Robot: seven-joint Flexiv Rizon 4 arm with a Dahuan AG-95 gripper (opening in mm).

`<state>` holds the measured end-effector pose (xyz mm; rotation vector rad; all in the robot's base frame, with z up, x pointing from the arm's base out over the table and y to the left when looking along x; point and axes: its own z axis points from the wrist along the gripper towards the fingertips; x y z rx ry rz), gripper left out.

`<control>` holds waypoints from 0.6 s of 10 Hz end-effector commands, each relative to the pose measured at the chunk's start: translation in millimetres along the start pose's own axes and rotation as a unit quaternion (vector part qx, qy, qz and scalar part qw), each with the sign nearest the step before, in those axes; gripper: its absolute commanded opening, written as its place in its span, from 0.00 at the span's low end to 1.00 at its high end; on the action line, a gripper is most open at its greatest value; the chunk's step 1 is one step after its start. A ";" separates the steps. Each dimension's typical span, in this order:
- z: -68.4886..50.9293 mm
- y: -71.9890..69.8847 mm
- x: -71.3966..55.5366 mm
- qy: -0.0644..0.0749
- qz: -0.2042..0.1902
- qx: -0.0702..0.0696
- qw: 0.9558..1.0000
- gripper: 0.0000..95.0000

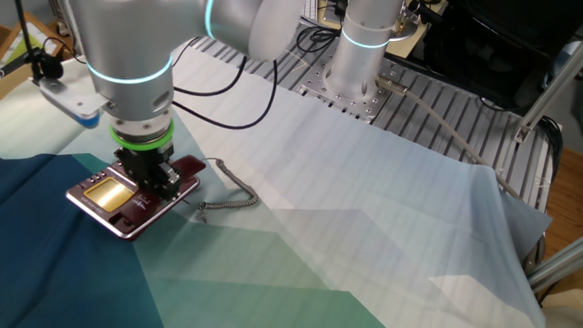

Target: Place the handset of the telephone on the corresponding phone cradle

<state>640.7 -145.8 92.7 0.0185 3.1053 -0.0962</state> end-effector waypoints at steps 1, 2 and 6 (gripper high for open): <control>3.2 -0.3 -2.6 -0.002 -0.009 -0.005 1.000 0.00; 6.7 -0.3 -4.2 -0.005 -0.009 -0.005 1.000 0.00; 15.9 -0.8 -8.0 -0.008 -0.004 -0.005 1.000 0.00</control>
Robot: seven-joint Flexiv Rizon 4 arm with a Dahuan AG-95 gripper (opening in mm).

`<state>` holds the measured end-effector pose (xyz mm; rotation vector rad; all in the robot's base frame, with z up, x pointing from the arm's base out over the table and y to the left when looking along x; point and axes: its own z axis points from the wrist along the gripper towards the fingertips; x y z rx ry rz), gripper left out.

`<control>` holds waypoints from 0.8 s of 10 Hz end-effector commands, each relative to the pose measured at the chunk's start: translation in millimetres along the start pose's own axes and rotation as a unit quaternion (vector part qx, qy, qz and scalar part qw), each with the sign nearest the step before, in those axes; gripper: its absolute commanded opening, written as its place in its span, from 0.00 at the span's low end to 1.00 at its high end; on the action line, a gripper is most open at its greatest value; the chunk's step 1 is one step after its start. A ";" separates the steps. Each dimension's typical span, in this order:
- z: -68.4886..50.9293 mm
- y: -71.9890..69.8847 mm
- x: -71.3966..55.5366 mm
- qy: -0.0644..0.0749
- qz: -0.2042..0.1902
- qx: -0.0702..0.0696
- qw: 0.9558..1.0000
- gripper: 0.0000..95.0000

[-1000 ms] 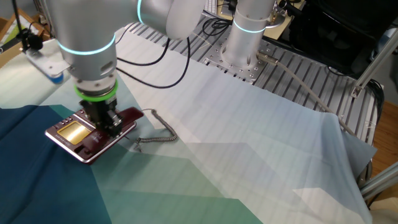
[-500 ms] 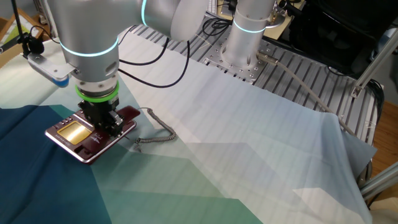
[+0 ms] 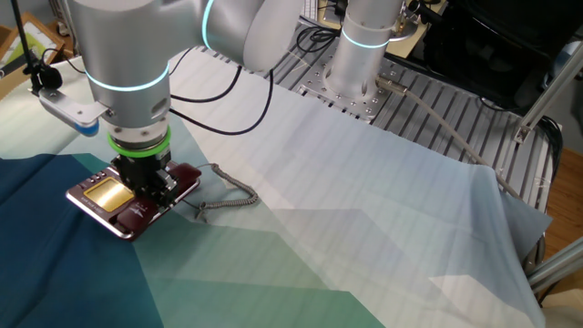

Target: Place the handset of the telephone on the corresponding phone cradle

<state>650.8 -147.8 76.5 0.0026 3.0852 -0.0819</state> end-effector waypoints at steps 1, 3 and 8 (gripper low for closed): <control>-0.8 0.1 1.6 0.004 0.003 -0.001 1.000 0.00; -1.0 0.0 1.7 0.006 0.006 -0.002 1.000 0.00; -1.0 0.0 1.7 0.017 0.024 -0.009 1.000 0.00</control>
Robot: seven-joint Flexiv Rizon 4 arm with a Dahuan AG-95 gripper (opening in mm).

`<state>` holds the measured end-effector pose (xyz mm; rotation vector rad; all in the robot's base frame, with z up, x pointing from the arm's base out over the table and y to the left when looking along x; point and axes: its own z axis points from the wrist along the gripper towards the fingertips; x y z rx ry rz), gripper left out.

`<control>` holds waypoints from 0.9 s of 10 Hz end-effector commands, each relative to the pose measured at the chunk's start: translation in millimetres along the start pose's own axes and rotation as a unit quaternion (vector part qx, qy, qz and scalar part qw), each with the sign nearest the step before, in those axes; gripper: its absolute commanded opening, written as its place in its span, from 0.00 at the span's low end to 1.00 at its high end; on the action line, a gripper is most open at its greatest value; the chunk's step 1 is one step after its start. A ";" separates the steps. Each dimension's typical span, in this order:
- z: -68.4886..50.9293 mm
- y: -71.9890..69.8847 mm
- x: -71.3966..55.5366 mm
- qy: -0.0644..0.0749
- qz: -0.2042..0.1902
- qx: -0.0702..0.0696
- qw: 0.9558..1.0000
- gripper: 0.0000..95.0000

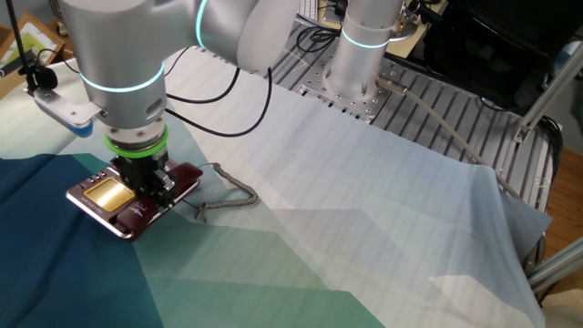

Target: Place the handset of the telephone on the corresponding phone cradle

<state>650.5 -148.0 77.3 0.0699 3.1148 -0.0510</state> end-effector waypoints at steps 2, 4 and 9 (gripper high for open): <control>-0.2 0.2 1.4 0.004 0.009 0.000 1.000 0.00; -0.2 0.2 1.4 0.012 0.027 -0.001 1.000 0.00; -0.2 0.2 1.4 0.025 0.081 0.010 0.996 0.00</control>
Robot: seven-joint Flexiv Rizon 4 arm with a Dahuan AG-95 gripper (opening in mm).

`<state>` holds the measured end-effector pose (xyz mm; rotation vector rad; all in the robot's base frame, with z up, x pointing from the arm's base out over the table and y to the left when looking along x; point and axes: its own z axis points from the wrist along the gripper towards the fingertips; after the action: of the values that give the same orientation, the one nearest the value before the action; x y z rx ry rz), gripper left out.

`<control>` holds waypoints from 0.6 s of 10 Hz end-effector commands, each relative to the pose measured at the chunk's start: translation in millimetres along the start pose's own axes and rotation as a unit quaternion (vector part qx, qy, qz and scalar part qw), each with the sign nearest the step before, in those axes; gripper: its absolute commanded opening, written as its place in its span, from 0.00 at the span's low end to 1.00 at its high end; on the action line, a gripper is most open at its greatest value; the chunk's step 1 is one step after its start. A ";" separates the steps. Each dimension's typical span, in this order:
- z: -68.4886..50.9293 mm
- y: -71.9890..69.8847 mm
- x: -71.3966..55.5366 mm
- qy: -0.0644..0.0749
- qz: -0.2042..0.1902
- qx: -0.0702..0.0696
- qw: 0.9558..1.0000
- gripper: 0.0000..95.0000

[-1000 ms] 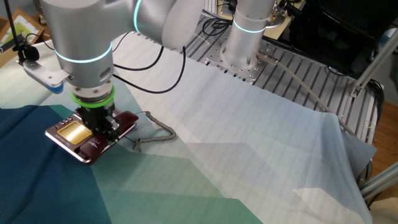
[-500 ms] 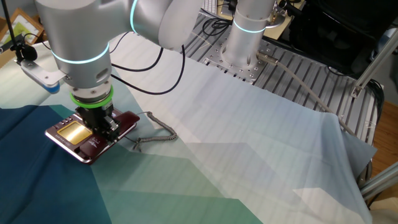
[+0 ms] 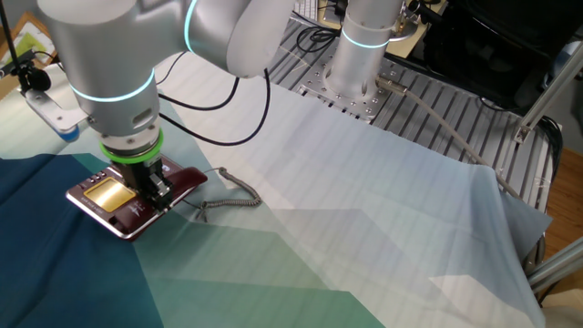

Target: Place the handset of the telephone on the corresponding phone cradle

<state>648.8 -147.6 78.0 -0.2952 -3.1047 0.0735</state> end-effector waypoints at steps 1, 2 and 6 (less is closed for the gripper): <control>0.6 -0.1 -0.3 0.001 0.019 0.001 1.000 0.00; 0.6 -0.1 -0.3 -0.001 0.025 0.003 1.000 0.00; -0.9 -0.9 0.2 -0.004 0.014 0.008 1.000 0.00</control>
<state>648.5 -148.7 79.0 -0.3693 -3.0869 0.1090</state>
